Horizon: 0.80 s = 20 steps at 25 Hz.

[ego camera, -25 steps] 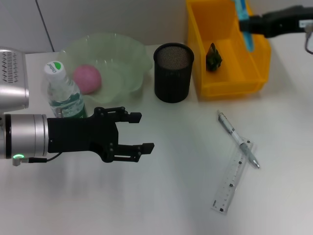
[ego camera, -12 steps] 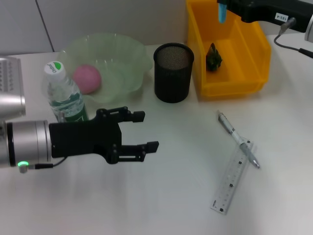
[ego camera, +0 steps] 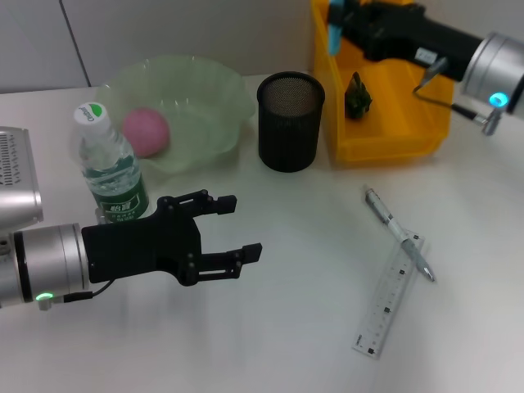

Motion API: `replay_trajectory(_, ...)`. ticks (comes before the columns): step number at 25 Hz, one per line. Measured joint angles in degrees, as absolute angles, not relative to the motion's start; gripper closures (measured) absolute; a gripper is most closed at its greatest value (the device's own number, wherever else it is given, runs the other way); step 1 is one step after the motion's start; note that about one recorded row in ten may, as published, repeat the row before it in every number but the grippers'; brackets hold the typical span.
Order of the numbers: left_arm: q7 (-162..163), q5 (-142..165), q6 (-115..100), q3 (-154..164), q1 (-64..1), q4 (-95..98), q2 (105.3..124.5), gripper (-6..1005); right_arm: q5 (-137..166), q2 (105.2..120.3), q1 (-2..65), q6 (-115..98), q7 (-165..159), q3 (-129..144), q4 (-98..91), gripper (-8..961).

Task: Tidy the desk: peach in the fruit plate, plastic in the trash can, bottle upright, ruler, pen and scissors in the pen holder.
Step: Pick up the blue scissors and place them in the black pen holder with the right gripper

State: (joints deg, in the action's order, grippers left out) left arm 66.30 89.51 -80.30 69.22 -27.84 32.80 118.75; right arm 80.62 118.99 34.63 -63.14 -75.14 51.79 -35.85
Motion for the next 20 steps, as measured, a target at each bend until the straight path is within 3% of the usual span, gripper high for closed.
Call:
replay_trajectory(10,64.56,89.59,-80.3,69.26,-26.99,31.88,118.74,184,79.9,119.44,40.98,-56.33,-64.1,51.58,-23.32,743)
replay_trajectory(20,63.52,89.35,-80.33,69.26,-26.81,31.09,118.74,185,75.33,119.61,42.74,-54.13,-57.9,52.24,-18.31,742)
